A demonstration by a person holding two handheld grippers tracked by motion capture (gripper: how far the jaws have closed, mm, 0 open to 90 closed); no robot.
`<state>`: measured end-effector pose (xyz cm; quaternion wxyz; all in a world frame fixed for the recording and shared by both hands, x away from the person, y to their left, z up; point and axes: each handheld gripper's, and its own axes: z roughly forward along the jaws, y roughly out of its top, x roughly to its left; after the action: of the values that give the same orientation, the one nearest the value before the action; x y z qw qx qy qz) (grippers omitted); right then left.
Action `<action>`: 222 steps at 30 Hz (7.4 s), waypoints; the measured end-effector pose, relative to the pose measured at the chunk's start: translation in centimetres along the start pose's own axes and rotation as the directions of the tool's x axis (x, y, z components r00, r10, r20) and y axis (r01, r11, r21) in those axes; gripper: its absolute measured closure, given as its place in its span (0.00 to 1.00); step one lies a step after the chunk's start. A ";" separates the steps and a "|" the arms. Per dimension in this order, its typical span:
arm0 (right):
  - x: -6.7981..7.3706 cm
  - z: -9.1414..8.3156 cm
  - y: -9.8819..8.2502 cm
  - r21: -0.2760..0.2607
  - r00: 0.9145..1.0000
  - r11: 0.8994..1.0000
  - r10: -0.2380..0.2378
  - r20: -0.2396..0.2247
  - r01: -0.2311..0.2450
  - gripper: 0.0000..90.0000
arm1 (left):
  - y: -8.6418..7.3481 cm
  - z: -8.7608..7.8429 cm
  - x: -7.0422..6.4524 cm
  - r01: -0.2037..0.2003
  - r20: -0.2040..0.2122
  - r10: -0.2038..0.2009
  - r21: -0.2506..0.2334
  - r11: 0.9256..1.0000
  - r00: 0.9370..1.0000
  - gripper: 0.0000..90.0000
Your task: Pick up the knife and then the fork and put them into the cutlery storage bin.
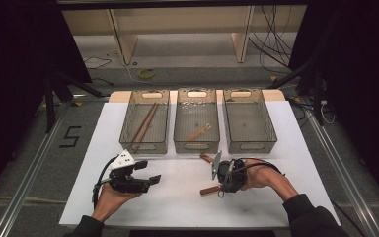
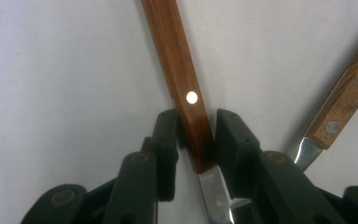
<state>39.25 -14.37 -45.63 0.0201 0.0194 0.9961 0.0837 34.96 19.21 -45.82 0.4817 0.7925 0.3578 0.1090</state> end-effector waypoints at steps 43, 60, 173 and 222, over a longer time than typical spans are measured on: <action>-2.0 -6.0 -0.9 -0.265 0.965 0.946 0.227 0.135 -0.186 0.86 | -0.1 -0.1 0.2 0.008 -0.006 -0.008 -0.010 1.000 1.000 0.25; -5.2 -9.8 -2.4 -0.423 0.883 0.835 0.446 0.145 -0.352 0.86 | -0.1 -0.5 0.4 0.015 -0.009 -0.016 -0.056 0.998 1.000 0.24; -8.4 -10.8 -2.4 -0.522 0.759 0.695 0.638 0.129 -0.495 0.37 | -0.4 -1.0 0.5 0.033 -0.010 -0.034 -0.116 0.993 0.999 0.23; -4.1 -2.8 -0.4 -0.275 0.844 0.826 0.530 0.082 -0.492 0.45 | -0.5 -1.0 0.2 0.016 -0.001 -0.016 -0.138 0.990 1.000 0.23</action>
<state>43.16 -15.36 -42.76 0.0760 0.2899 0.9316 0.2056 34.38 20.23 -45.73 0.5357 0.7544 0.3563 0.1303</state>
